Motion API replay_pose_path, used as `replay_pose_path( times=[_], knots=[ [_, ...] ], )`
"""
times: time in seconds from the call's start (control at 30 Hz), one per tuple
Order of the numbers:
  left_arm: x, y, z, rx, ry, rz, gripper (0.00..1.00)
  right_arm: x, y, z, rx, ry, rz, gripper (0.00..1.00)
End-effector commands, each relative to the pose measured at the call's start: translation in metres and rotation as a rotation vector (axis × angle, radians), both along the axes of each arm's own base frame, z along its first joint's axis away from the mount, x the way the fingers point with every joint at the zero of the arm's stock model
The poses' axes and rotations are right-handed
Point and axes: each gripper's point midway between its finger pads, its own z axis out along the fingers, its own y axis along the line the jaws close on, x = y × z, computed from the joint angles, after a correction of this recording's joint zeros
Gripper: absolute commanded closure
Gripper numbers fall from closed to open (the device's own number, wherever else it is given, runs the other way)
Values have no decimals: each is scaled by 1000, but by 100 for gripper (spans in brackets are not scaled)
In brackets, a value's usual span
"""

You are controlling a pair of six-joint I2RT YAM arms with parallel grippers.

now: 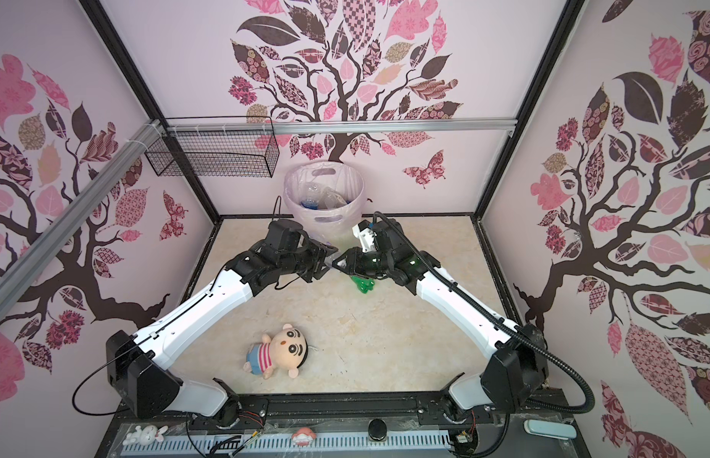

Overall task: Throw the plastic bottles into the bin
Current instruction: 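Grasp the Ganten bottle's cap with the right gripper while left holds it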

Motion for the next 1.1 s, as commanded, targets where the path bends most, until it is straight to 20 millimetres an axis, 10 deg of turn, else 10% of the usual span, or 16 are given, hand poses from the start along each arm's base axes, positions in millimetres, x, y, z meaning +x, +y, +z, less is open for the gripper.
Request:
replay_pose_path(
  times=[0.0, 0.53, 0.8, 1.07],
  knots=[
    [5, 9, 15, -35, -41, 12, 48, 6, 1, 0, -14, 6, -11, 77],
    [18, 24, 24, -70, -33, 4, 3, 16, -5, -5, -74, -7, -54, 80],
    [25, 57, 46, -97, -55, 34, 3, 31, -5, 2, -126, -50, -64, 80],
    [31, 72, 89, -126, -131, 47, 3, 43, -9, 53, -172, -246, -45, 80]
  ],
)
